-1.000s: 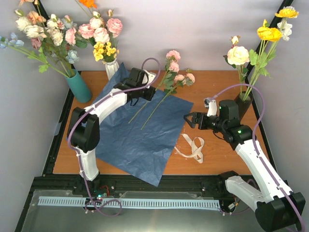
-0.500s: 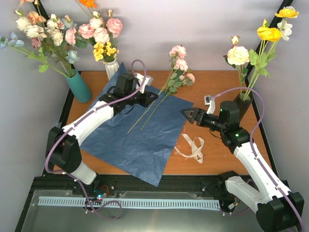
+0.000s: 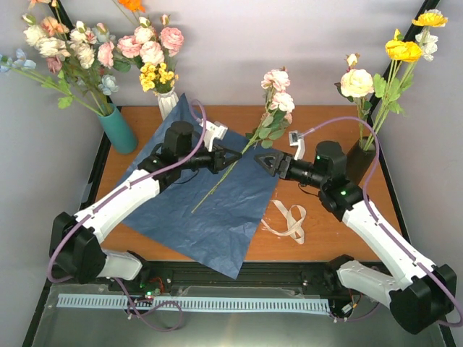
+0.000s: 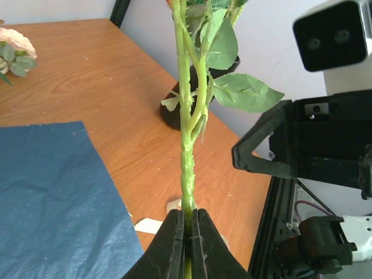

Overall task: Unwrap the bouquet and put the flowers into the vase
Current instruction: Insert the fake flower into the vase.

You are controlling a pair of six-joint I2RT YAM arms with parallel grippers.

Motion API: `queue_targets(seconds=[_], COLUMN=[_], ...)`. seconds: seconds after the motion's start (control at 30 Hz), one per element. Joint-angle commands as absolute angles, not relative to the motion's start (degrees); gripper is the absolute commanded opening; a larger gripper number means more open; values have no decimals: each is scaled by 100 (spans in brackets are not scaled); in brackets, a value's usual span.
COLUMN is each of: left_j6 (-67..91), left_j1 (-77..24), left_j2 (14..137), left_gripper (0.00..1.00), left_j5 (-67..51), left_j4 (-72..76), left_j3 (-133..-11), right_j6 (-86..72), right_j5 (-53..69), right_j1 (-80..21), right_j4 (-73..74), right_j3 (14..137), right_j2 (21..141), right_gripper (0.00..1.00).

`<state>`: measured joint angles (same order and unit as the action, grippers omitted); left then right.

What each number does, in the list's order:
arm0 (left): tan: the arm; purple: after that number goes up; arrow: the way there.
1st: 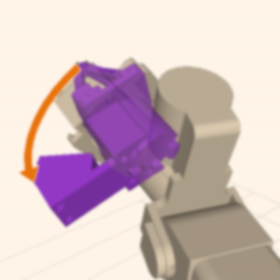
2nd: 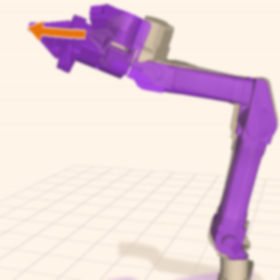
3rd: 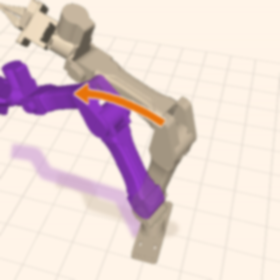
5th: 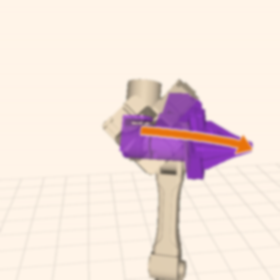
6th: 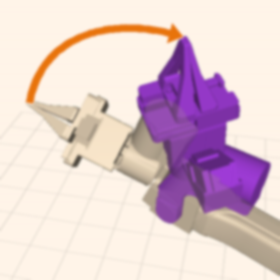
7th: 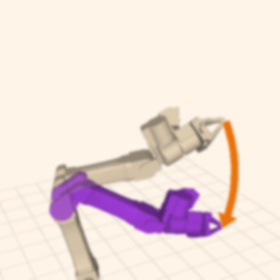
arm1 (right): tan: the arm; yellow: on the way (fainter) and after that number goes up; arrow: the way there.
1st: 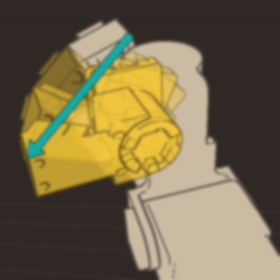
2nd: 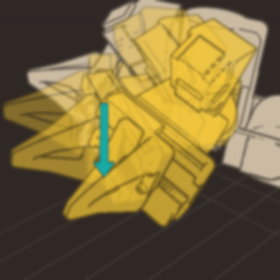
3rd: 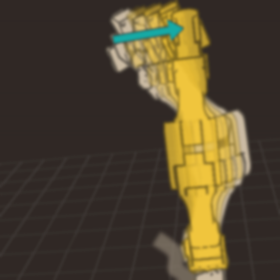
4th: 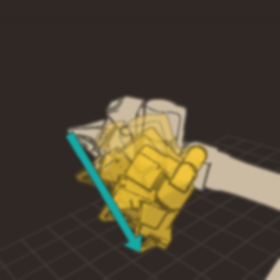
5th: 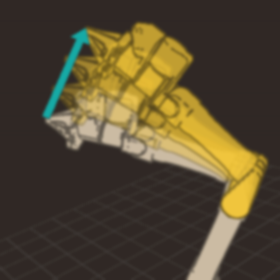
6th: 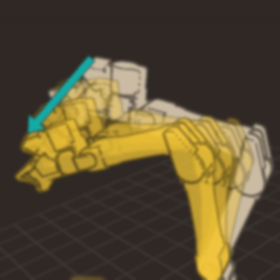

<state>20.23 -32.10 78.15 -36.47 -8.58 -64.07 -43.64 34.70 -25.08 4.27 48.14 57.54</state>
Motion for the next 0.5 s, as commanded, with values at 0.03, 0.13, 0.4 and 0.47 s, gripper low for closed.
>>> queue_targets(seconds=[0.03,0.13,0.4,0.47], left_j6=[2150,2127,2155,2162], left_j1=[-3415,-3539,-3647,-3647], left_j2=[7485,7375,6999,6924], left_gripper=[0,0,0,0], left_j5=[-3885,-3885,-3918,-3937], left_j4=[-406,-386,-277,-263], left_j3=[-6280,-6218,-5948,-5875], right_j6=[-4436,-4479,-4492,-4504], right_j5=[3156,3012,2687,2635], right_j1=[-2948,-3163,-3561,-3636], right_j4=[146,64,31,21], right_j3=[5202,5314,5521,5545], right_j2=[6056,6215,6450,6459], right_gripper=[73,68,47,39])
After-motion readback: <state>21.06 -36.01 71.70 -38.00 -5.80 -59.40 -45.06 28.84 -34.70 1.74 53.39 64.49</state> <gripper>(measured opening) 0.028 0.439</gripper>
